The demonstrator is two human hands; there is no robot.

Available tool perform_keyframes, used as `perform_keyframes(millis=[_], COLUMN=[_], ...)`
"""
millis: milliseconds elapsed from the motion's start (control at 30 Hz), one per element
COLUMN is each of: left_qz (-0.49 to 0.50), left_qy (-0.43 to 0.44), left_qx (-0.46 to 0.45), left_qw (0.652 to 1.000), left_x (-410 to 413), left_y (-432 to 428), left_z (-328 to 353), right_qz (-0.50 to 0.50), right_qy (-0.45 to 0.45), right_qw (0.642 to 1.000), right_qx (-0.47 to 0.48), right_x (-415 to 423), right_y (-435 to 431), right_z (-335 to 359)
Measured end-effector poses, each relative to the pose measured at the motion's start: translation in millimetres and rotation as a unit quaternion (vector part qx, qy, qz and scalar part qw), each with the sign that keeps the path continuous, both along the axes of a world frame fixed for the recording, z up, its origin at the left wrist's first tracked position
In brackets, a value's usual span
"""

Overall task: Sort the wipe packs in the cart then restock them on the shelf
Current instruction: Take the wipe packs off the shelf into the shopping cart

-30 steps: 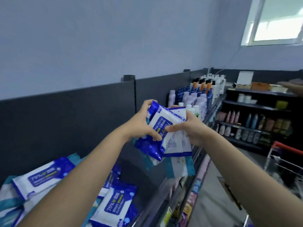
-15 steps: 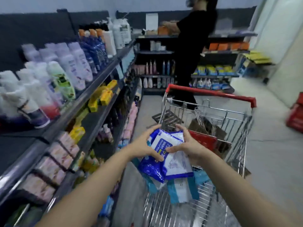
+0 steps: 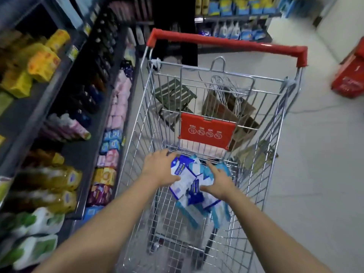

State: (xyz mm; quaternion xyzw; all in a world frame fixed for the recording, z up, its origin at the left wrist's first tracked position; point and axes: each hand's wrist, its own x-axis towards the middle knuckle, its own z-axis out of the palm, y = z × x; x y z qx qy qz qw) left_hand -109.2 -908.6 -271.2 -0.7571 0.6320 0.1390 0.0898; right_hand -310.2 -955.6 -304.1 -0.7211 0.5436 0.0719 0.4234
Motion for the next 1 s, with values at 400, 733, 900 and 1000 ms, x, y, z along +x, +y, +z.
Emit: perform_keyframes(millis=[400, 733, 900, 1000], left_qz=[0.062, 0.189, 0.306, 0.378], left_qy=[-0.115, -0.233, -0.300, -0.330], left_qx=[-0.058, -0.204, -0.200, -0.186], left_qw=[0.990, 0.932, 0.881, 0.845], left_x=[26.2, 113.3, 130.9, 132.7], left_y=[62.7, 305.3, 492.5, 597.3], left_z=[50.4, 237.2, 300.1, 313.9], right_qz=[0.107, 0.184, 0.299, 0.371], right_qy=[0.120, -0.088, -0.215, -0.255], right_qw=[0.970, 0.897, 0.839, 0.807], right_qx=[-0.180, -0.391, -0.400, -0.382], right_x=[50.4, 183.1, 247.0, 271.9], right_y=[33.9, 213.2, 379.8, 478.0], right_z=[60.0, 254.4, 313.7, 327.2])
